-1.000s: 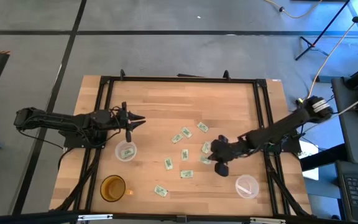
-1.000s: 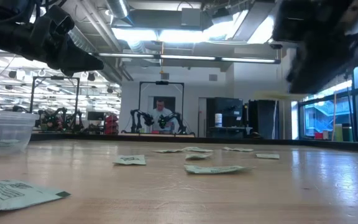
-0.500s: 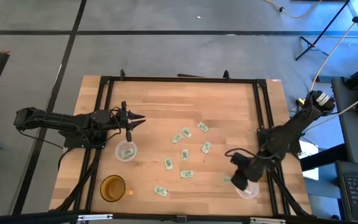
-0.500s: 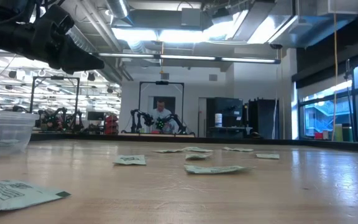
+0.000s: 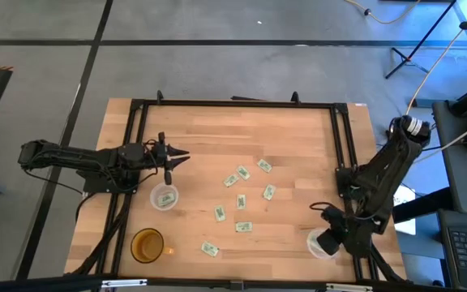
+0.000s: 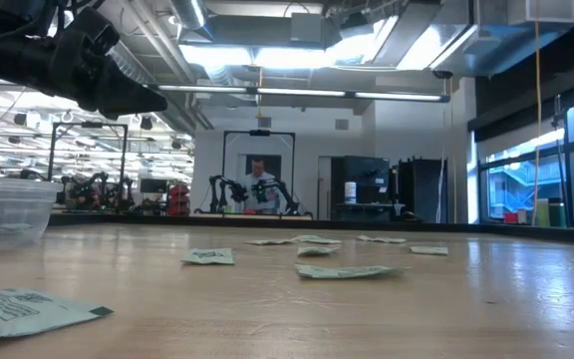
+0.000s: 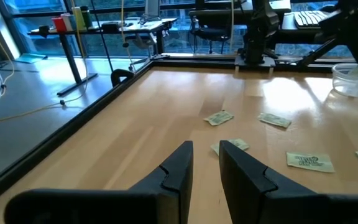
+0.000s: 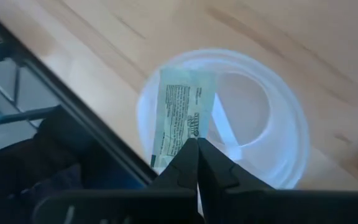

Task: Pick and place items into bin
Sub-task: Put the green stevia packet into the right transparent bin

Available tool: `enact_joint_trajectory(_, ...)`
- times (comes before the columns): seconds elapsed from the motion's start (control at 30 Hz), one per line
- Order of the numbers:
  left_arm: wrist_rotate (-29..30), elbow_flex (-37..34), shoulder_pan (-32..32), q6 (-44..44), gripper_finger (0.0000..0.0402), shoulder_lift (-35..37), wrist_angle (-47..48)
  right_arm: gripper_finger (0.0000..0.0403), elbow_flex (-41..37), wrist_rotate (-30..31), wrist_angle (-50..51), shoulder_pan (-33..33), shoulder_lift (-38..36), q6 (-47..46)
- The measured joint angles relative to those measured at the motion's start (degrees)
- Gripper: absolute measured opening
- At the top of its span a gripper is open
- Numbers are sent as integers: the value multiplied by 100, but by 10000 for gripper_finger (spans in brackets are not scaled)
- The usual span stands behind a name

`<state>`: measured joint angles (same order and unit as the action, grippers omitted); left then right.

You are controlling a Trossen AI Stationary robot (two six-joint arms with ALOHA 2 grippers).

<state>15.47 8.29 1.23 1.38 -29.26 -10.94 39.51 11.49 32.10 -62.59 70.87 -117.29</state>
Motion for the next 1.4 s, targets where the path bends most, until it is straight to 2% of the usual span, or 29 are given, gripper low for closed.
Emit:
enact_joint_trajectory(0.23,6,0,0,86,72,0,-2,0,0,-352,18,-68,512,-100)
enact_joint_trajectory(0.47,6,0,0,105,72,0,-2,1,7,-363,-213,-68,695,-251)
enact_joint_trajectory(0.83,152,0,2,101,72,0,0,53,9,-361,-272,-61,699,-418)
enact_joint_trajectory(1.0,167,0,2,81,72,0,0,63,120,-361,-212,-61,648,-548)
enact_joint_trajectory(1.1,312,0,2,83,72,0,0,64,473,-361,366,-52,579,-547)
enact_joint_trajectory(1.2,334,0,2,83,73,0,0,64,1110,-360,1382,1,552,-443)
enact_joint_trajectory(1.33,343,-2,2,82,72,0,-2,64,2015,-357,2919,279,583,153)
enact_joint_trajectory(1.4,343,-2,2,84,72,0,2,64,2268,-349,3380,536,618,621)
